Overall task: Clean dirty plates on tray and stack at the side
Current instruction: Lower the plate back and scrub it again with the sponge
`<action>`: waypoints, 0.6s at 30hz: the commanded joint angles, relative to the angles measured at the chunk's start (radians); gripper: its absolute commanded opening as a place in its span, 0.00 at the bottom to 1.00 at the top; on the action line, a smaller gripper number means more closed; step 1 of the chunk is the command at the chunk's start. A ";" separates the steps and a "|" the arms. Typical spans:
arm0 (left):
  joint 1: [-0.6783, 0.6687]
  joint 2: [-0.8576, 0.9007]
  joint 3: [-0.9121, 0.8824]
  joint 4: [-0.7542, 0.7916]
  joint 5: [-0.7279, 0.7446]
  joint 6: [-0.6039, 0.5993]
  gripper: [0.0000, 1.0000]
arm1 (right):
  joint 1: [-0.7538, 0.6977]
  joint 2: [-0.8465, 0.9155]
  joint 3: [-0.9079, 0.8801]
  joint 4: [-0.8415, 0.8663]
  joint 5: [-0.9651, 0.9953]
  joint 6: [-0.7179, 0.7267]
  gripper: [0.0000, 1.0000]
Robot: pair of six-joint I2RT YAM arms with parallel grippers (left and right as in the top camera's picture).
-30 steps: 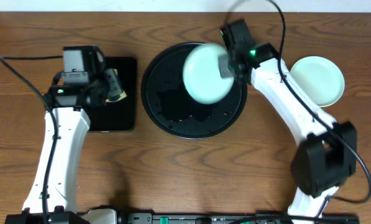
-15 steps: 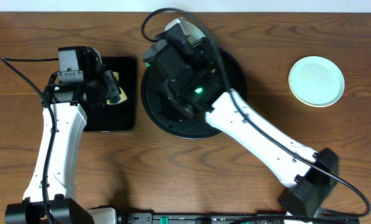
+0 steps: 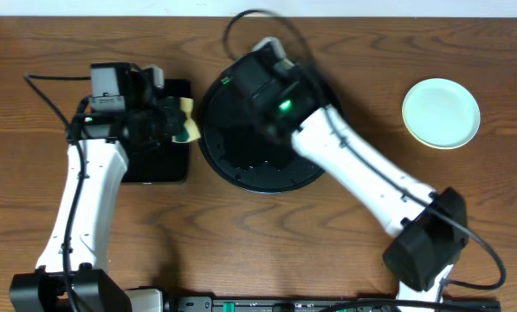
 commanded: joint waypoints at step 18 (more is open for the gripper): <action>-0.415 0.138 -0.011 0.372 -0.126 -0.064 0.08 | -0.311 -0.003 -0.200 -0.073 -0.686 0.123 0.01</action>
